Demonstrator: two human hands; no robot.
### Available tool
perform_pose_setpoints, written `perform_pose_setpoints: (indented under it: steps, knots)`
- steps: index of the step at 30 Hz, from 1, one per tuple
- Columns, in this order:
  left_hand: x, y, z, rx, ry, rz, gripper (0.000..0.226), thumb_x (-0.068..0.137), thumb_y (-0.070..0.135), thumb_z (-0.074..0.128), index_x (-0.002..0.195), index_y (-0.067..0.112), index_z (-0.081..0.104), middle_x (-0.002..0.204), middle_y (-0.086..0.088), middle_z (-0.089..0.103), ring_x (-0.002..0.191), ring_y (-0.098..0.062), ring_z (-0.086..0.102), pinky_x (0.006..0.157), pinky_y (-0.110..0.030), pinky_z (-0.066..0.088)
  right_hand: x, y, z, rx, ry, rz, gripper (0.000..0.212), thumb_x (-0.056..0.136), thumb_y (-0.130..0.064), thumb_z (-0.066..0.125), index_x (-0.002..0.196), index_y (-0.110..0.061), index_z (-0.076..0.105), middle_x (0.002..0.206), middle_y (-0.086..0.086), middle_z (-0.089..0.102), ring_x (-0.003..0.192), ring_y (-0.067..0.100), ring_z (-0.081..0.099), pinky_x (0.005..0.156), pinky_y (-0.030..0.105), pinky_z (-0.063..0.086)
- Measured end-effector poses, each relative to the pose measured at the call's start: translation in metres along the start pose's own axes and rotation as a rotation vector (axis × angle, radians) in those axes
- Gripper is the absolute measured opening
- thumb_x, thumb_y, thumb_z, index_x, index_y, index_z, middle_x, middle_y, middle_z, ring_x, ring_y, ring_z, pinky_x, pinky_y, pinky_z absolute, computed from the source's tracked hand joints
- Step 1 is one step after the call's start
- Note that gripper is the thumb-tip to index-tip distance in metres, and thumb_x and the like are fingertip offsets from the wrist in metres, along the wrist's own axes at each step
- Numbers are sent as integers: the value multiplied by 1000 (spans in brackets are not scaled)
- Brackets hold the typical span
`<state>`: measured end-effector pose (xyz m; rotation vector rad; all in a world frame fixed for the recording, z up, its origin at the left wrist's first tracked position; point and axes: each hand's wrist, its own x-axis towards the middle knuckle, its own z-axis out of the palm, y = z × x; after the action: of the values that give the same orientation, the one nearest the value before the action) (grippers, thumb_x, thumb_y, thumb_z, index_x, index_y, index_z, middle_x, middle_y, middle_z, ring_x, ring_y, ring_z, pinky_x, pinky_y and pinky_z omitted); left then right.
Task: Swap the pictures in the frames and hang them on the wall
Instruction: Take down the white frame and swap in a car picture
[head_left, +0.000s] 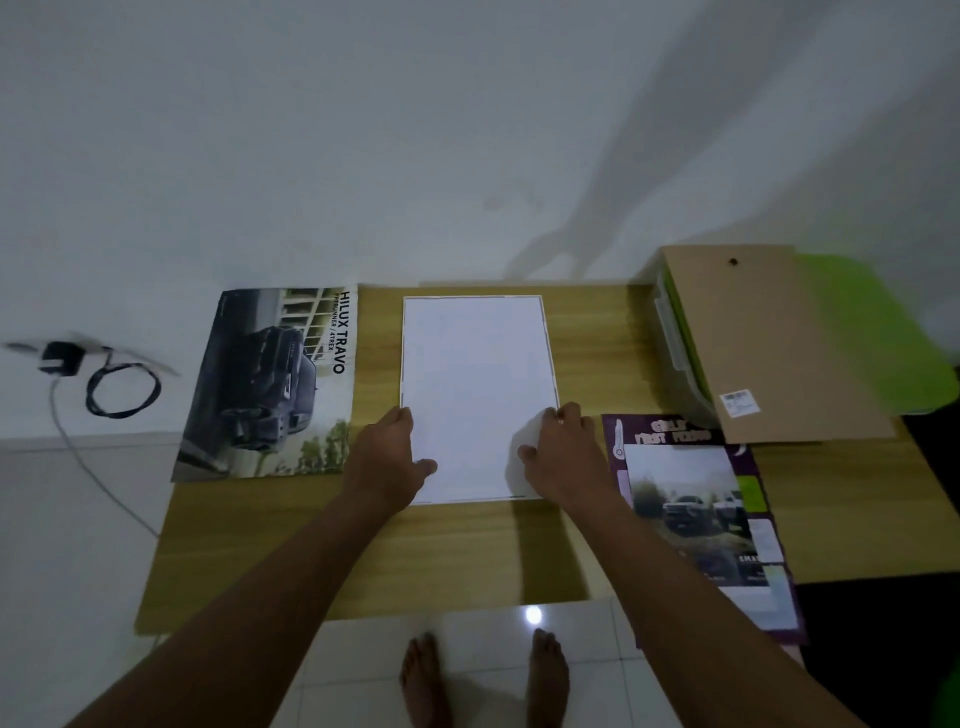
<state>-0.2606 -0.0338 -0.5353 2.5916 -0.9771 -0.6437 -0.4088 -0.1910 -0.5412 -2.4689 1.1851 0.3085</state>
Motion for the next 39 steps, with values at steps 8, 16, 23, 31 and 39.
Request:
perform_pose_setpoints:
  steps: [8, 16, 23, 31, 39]
  knots:
    - [3, -7, 3, -86, 12, -13, 71, 77, 25, 80, 133, -4, 47, 133, -17, 55, 120, -33, 51, 99, -35, 40, 3, -6, 6, -46, 68, 50, 66, 95, -44, 54, 141, -1, 36, 135, 14, 36, 123, 32, 39, 95, 41, 47]
    - [7, -8, 4, -60, 29, 9, 75, 76, 23, 80, 137, -4, 44, 134, -18, 55, 123, -33, 51, 100, -38, 41, 10, -7, 6, 47, 87, 88, 56, 93, -42, 59, 132, -4, 48, 131, 12, 39, 123, 31, 39, 97, 41, 47]
    - [10, -5, 4, -61, 42, -10, 68, 76, 24, 80, 129, -4, 49, 128, -19, 58, 116, -35, 55, 95, -39, 44, 15, -5, 8, 135, 152, 65, 39, 96, -28, 59, 132, -15, 58, 141, 8, 46, 130, 29, 38, 105, 39, 37]
    - [13, -7, 5, -44, 14, -10, 78, 78, 26, 78, 140, -3, 39, 140, -17, 49, 127, -33, 47, 102, -38, 40, 17, -19, -2, 596, 270, 132, 41, 88, -14, 70, 121, -27, 50, 101, -7, 63, 95, 19, 62, 94, 40, 48]
    - [16, -10, 6, -69, 62, -27, 69, 88, 30, 66, 142, -2, 38, 141, -18, 48, 129, -35, 45, 106, -41, 37, 36, -18, -25, 953, 148, 164, 29, 95, -2, 52, 119, -16, 58, 99, 0, 65, 87, 16, 60, 67, 21, 43]
